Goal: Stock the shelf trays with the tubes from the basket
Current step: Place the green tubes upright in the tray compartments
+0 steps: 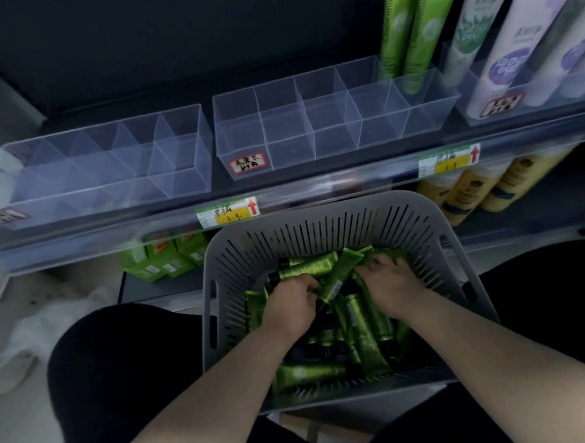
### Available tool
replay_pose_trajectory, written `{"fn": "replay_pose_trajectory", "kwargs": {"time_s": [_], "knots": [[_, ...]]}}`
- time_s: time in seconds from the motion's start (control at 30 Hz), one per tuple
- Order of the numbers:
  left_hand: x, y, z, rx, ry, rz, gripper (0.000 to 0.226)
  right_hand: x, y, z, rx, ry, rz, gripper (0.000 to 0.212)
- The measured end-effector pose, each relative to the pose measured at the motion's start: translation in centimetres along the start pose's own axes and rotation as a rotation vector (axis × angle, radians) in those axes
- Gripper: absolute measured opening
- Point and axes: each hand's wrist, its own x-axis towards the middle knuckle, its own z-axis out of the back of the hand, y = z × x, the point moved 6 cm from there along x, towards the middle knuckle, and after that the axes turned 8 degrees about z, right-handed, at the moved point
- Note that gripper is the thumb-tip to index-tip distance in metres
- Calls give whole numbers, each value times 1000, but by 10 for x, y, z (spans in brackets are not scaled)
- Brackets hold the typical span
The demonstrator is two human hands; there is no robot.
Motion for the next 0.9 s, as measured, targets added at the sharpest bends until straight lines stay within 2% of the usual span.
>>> {"fn": "replay_pose_trajectory", "kwargs": {"time_s": [0.13,0.27,0.37,0.43,0.53,0.63,0.8,0.9], "knots": [[1,1,2,15,-21,-12,24,1,-4,8,101,-56,-13,52],[5,-3,0,20,-10,-10,26,-4,-7,13,312,-93,-14,37],[10,-10,-5,55,16,-9,30,-11,-12,15,368,-100,-23,28],[13,-17,-9,89,35,-15,31,-17,-16,18,420,-67,-46,33],[19,-28,-15,125,55,-24,30,-28,-21,20,519,44,-41,54],[24,-38,-21,137,61,-24,27,-34,-26,19,457,89,-21,59],[31,-46,-26,181,62,-29,24,-33,-35,24,408,15,-15,22],[35,-46,-29,210,75,-10,23,-31,-32,32,372,-106,17,8]]}}
